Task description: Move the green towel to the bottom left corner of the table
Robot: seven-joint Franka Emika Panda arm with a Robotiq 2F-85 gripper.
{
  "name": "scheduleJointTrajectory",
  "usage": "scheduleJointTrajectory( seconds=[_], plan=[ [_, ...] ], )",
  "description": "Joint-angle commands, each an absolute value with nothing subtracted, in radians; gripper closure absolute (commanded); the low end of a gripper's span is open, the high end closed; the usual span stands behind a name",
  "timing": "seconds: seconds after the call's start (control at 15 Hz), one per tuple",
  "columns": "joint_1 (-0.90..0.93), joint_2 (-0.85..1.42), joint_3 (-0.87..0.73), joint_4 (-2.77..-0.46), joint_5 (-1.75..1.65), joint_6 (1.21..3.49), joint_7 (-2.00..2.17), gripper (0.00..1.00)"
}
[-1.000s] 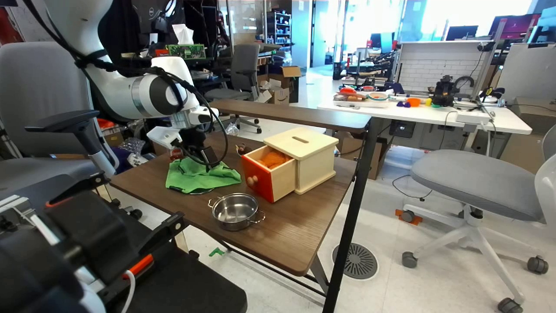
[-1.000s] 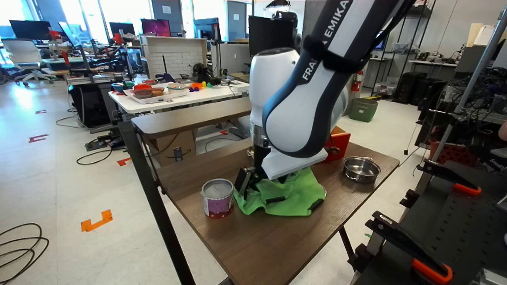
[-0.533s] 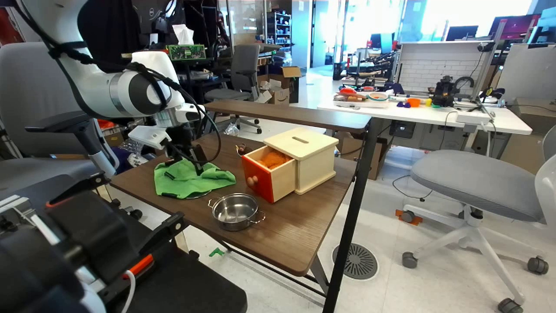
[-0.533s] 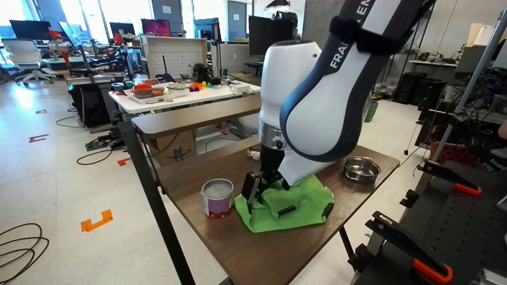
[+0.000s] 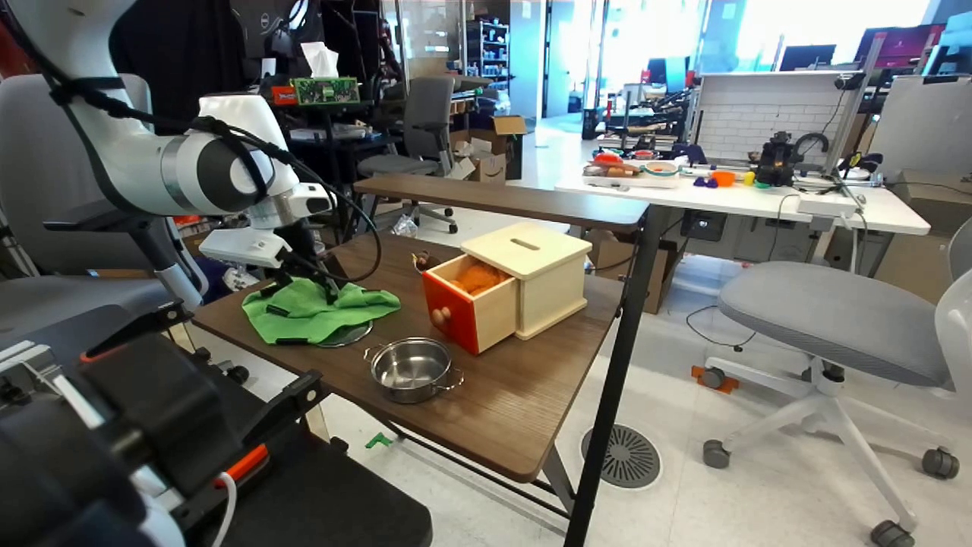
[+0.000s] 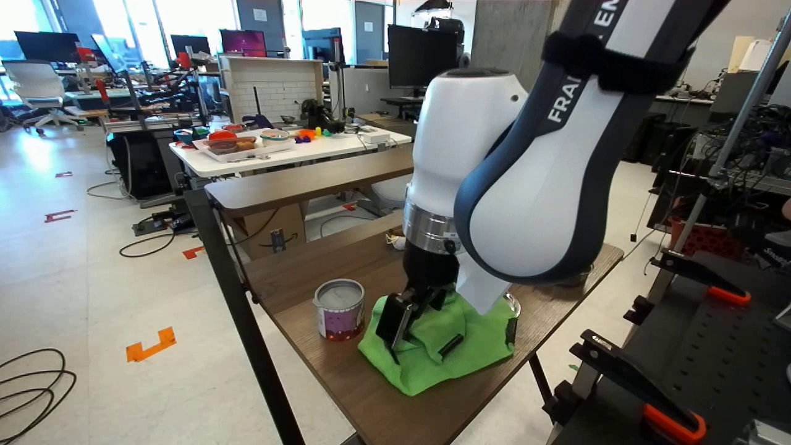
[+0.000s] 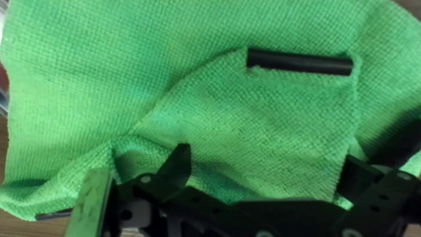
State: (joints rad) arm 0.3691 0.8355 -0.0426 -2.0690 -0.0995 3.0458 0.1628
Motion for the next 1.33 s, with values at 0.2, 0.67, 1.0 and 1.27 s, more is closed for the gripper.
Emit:
scheduleJointTrajectory(
  seconds=[0.2, 0.67, 1.0, 1.27],
  plan=[
    [0.361, 0.881, 0.014, -2.127, -0.155, 3.147, 0.002, 0.0],
    [0.402, 0.881, 0.004, -2.174, -0.167, 3.227, -0.073, 0.0],
    [0.4, 0.851, 0.023, -2.199, -0.161, 3.266, -0.092, 0.0],
    [0.384, 0.793, 0.037, -2.231, -0.156, 3.26, -0.09, 0.0]
  ],
)
